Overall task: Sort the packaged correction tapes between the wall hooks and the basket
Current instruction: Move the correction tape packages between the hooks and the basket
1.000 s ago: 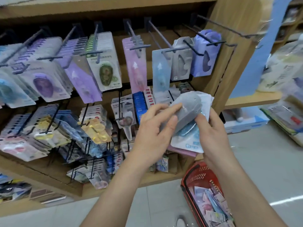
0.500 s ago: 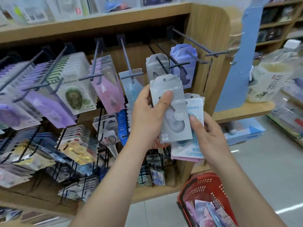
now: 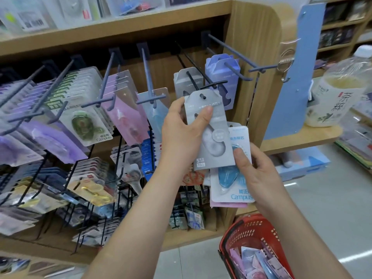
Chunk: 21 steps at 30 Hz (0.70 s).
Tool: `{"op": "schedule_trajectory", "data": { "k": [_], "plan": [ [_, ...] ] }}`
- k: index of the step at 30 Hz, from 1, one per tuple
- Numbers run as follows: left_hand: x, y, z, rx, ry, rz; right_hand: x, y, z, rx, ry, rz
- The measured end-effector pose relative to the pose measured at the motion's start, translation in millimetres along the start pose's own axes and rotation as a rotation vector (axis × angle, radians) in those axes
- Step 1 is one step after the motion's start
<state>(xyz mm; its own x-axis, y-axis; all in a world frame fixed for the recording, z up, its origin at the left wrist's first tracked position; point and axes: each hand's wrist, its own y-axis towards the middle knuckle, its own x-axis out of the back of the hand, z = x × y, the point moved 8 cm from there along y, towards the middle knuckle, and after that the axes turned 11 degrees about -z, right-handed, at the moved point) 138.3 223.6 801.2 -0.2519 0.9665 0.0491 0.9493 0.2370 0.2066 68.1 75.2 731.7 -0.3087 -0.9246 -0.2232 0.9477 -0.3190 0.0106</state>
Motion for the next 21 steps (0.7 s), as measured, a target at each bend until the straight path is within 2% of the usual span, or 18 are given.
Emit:
{"op": "schedule_trajectory", "data": {
  "k": [4, 9, 10, 17, 21],
  "plan": [
    [9, -7, -1, -0.076, 0.117, -0.04, -2, 4, -1, -0.023, -0.001, 0.004],
    [18, -42, 15, 0.001, 0.086, 0.247, -3, 7, -2, -0.006, -0.03, 0.002],
    [22, -45, 17, -0.009, 0.098, 0.262, -1, 7, -1, 0.007, -0.046, -0.006],
    [20, -19, 28, -0.109, 0.159, -0.043, 24, 15, -3, 0.124, -0.266, -0.138],
    [4, 12, 31, -0.116, 0.237, -0.112, 26, 15, 3, 0.142, -0.217, -0.146]
  ]
}}
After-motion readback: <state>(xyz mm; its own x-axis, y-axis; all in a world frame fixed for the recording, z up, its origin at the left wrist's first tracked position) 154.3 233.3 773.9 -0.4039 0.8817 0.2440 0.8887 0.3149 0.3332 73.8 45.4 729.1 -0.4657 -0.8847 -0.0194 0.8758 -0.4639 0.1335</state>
